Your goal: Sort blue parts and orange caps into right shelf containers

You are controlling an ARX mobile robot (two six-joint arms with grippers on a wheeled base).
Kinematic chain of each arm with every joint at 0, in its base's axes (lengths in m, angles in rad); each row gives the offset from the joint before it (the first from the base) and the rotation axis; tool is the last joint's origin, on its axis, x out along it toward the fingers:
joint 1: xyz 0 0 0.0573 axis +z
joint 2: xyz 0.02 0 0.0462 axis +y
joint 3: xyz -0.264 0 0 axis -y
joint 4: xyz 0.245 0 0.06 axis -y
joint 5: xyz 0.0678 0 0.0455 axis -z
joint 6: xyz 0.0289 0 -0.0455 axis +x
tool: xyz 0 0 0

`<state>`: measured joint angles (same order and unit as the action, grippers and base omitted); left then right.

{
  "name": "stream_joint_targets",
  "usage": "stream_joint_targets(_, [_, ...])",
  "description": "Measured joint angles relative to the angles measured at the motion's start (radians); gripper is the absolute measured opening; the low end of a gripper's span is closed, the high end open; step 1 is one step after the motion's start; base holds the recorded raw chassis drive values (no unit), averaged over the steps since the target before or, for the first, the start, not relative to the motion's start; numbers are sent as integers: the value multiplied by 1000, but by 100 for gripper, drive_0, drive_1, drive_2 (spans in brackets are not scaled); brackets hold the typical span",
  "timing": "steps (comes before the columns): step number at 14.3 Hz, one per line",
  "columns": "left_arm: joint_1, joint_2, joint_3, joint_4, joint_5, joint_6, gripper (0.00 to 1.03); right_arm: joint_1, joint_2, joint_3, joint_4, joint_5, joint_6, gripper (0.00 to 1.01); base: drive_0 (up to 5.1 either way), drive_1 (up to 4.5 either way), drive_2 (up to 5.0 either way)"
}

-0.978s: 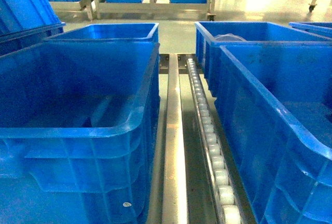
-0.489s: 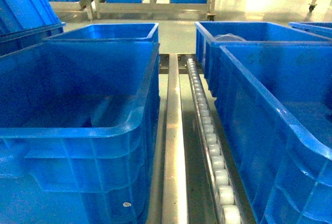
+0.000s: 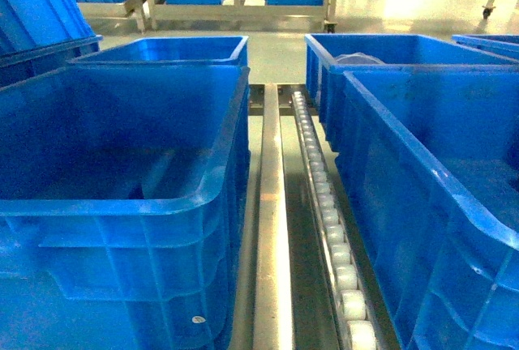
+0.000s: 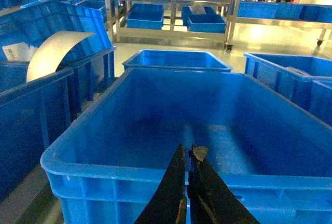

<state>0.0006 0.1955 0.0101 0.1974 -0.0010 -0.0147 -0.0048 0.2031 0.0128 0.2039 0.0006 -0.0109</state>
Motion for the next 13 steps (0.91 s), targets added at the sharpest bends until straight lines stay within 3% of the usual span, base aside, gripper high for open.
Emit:
stream_joint_targets(2, [0,-58,2,-76,-1,0,2,0,-35,0,-39,0,0,1,0,0,0])
stream_joint_targets(3, [0,-162,0,-212,3,1,2,0,-135,1,-193,-3,1,1,0,0,0])
stream_joint_targets(7, [0,-185,0,-204,1,4,2,0,-198,0,-211,-2,3,1,0,0,0])
stream_joint_targets(8, [0,-185,0,-202,0,4,9,0,-198,0,-209,-2,3,1,0,0,0])
stream_joint_targets(13, [0,-185,0,-202,1,4,80,0,-198,0,-209,-2,3,68,0,0,0])
